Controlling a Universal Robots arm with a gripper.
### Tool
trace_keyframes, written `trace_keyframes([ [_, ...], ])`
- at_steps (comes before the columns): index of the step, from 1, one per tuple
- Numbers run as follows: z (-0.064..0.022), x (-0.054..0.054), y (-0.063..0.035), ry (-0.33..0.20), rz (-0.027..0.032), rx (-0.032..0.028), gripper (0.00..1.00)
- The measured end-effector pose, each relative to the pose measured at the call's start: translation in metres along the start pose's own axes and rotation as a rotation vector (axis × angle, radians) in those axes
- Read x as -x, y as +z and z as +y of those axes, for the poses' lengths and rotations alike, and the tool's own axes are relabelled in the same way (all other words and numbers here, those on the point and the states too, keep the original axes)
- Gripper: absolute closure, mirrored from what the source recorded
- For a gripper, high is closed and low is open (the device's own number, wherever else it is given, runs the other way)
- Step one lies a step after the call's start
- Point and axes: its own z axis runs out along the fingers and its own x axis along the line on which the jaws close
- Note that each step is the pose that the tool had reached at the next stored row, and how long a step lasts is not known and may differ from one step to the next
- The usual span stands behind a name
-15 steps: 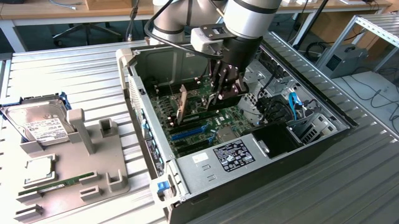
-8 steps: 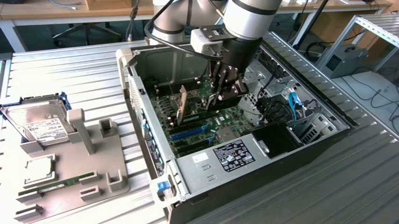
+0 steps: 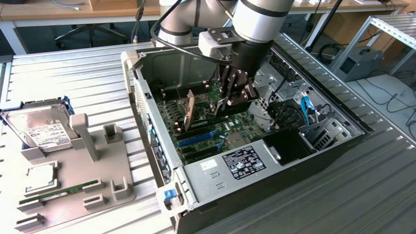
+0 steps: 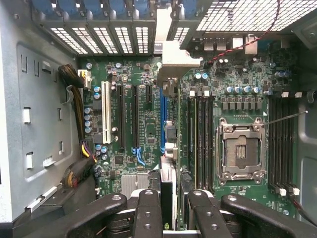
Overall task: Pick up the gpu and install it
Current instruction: 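Insert the gpu into the slot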
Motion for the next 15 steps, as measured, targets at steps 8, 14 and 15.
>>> trace_keyframes([
  [8,0.0001,-0.0005,0.0014,0.0,0.0,0.0,0.74],
  [14,0.0003,-0.0009,0.0026,0.0,0.0,0.0,0.74],
  [15,0.0003,-0.0009,0.0029,0.0,0.0,0.0,0.74],
])
